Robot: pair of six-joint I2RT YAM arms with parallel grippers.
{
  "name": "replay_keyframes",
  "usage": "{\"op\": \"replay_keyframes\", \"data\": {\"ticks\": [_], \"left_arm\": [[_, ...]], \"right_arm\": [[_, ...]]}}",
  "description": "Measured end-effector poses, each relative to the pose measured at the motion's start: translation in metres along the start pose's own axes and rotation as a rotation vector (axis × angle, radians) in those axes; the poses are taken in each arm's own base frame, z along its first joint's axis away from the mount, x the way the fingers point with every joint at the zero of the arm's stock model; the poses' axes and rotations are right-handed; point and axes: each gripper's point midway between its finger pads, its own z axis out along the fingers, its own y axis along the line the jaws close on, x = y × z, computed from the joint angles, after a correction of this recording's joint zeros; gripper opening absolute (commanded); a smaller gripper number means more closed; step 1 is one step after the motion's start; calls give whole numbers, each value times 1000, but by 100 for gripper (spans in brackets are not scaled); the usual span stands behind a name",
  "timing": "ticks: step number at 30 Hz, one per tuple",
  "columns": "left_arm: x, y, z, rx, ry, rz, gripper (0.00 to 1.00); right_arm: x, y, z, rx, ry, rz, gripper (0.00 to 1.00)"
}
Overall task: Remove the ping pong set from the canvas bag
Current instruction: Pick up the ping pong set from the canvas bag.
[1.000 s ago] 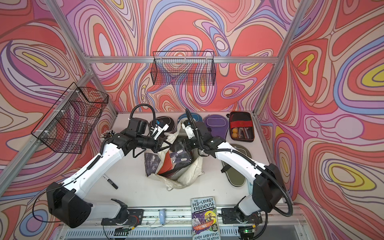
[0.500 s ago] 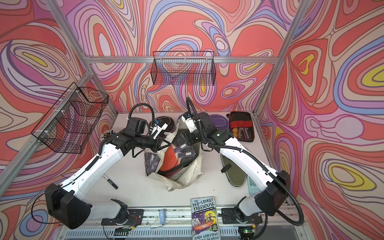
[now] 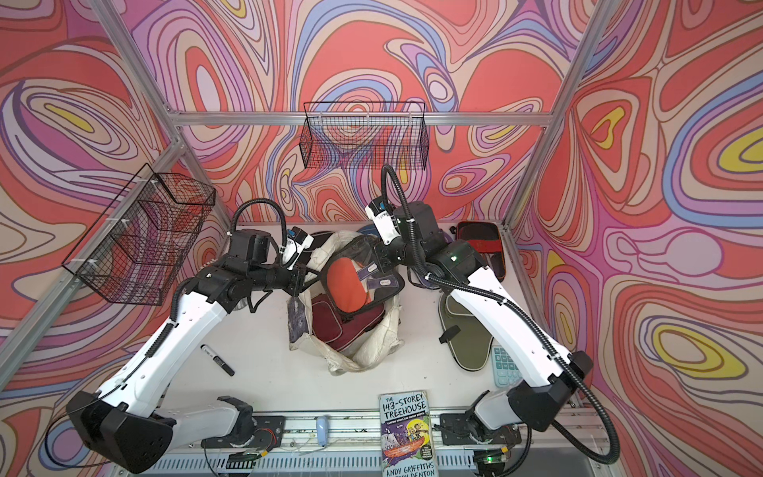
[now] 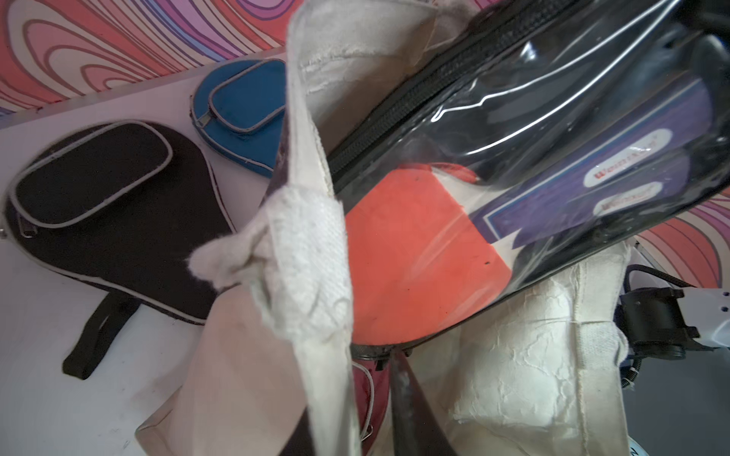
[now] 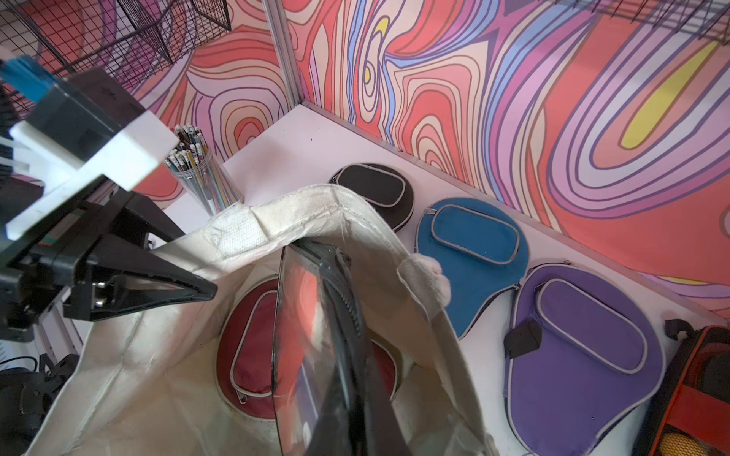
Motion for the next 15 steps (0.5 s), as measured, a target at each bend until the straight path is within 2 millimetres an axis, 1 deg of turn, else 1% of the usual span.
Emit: {"op": "replay_keyframes", "data": {"ticks": [4,6,8,10,15], "left_arm": [[-6,8,-14,-27,-39,-9,76],[-9,10,-20,-29,-59,-12,86],[-12,10,-26,-24,-77,-11,91],[-13,8,-31,-13,-89,-6,93],[-14,5,-32,13,-93,16,96]], "right_arm": [[-15,4,-10,-21,-38,-8,0],[-25,8,-16,-40,-67,-24,0],[-34,13,-22,-66,-96,-47,0],[-41,18,-26,-89,-118,-72,0],[-45,23,-30,-117,-139,-139,0]]}}
